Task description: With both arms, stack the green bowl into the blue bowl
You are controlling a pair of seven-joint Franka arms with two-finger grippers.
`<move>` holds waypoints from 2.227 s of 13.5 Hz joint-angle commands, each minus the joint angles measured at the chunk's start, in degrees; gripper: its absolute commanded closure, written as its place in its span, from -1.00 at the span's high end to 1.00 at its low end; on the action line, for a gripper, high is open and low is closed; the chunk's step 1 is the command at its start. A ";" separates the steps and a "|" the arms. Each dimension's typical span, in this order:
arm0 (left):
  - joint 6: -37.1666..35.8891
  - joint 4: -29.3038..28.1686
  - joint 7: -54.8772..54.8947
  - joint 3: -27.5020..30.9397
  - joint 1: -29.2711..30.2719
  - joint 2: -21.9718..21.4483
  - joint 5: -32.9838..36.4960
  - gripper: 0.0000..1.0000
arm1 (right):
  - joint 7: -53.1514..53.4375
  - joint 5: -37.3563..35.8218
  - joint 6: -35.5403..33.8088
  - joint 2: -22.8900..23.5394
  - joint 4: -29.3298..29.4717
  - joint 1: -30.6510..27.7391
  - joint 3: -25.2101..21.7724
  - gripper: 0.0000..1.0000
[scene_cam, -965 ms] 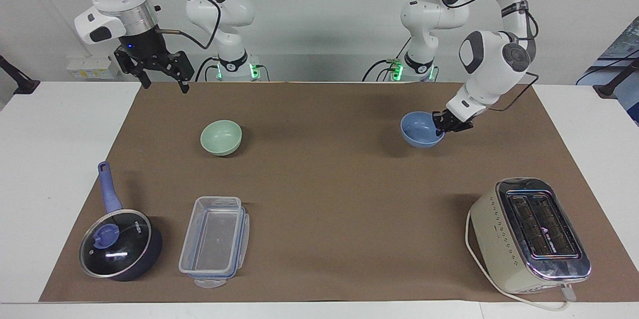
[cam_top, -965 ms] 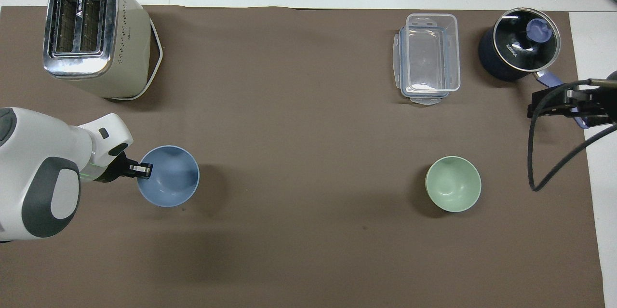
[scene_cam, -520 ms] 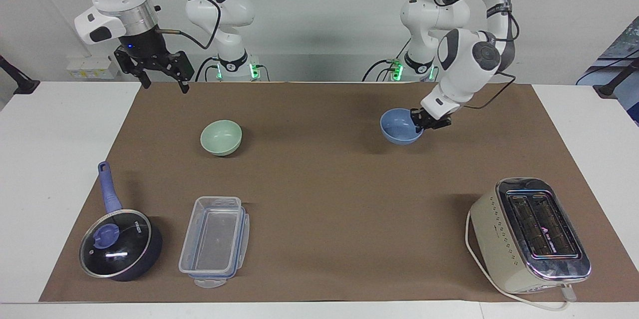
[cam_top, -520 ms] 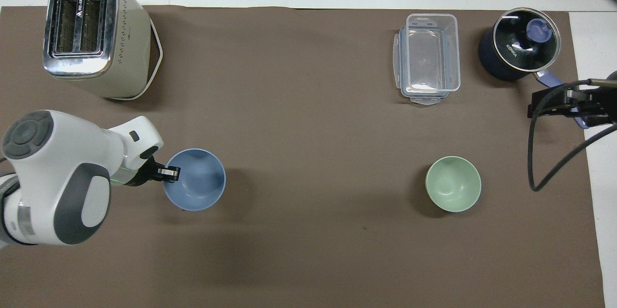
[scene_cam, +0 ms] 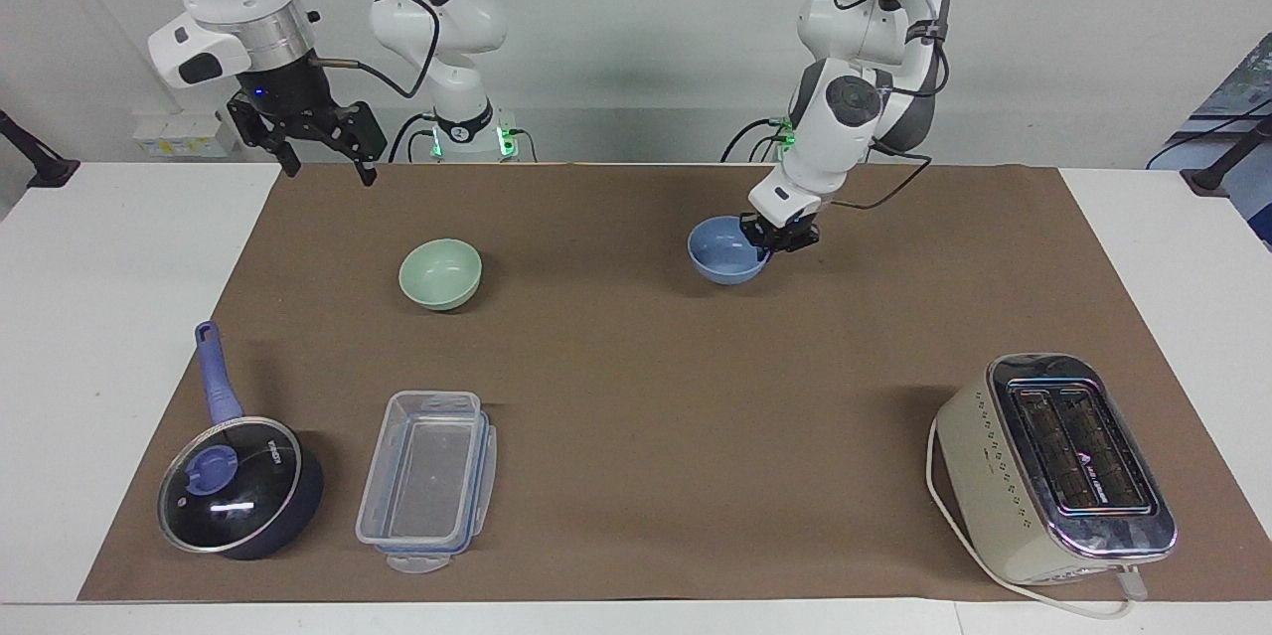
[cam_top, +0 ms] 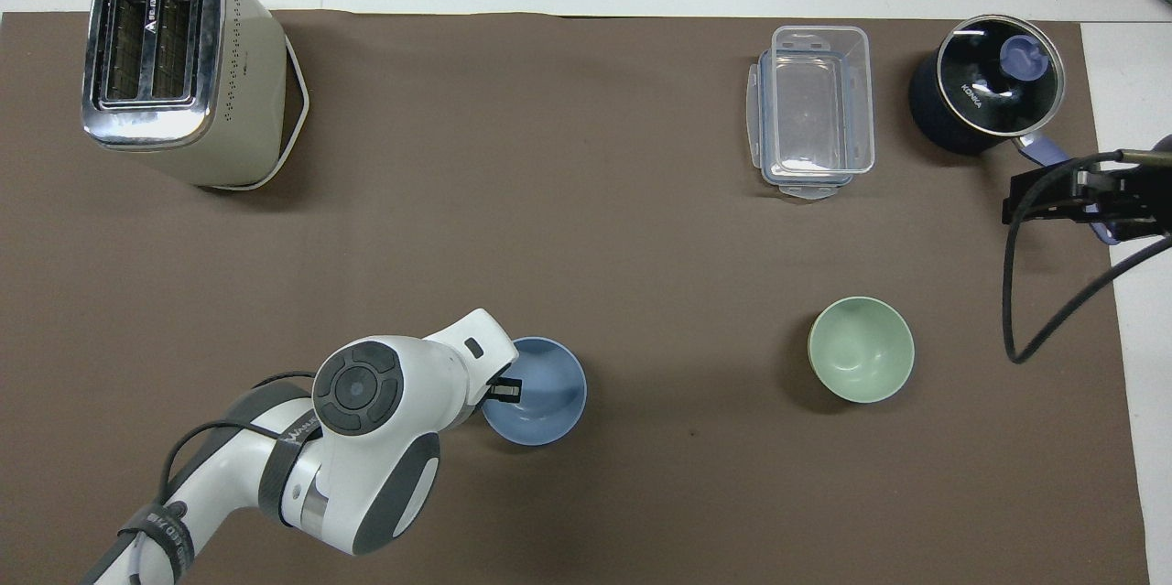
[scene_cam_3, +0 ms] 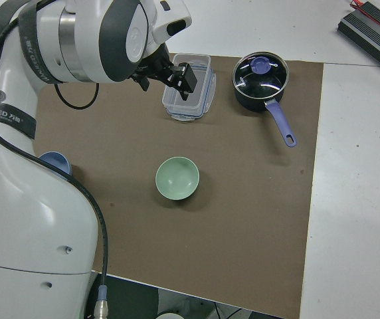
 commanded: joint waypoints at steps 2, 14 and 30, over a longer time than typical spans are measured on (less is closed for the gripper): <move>-3.90 2.96 0.30 1.62 0.83 0.39 -0.94 1.00 | 0.04 1.11 0.24 -0.32 0.00 -0.76 0.02 1.00; -32.30 29.94 20.06 1.63 27.36 2.31 9.95 1.00 | -0.32 1.19 0.33 -0.32 -0.09 -1.29 0.11 1.00; -53.24 48.86 19.82 1.63 28.52 2.05 14.17 1.00 | -0.31 2.16 1.81 -2.42 -3.94 -1.20 0.11 1.00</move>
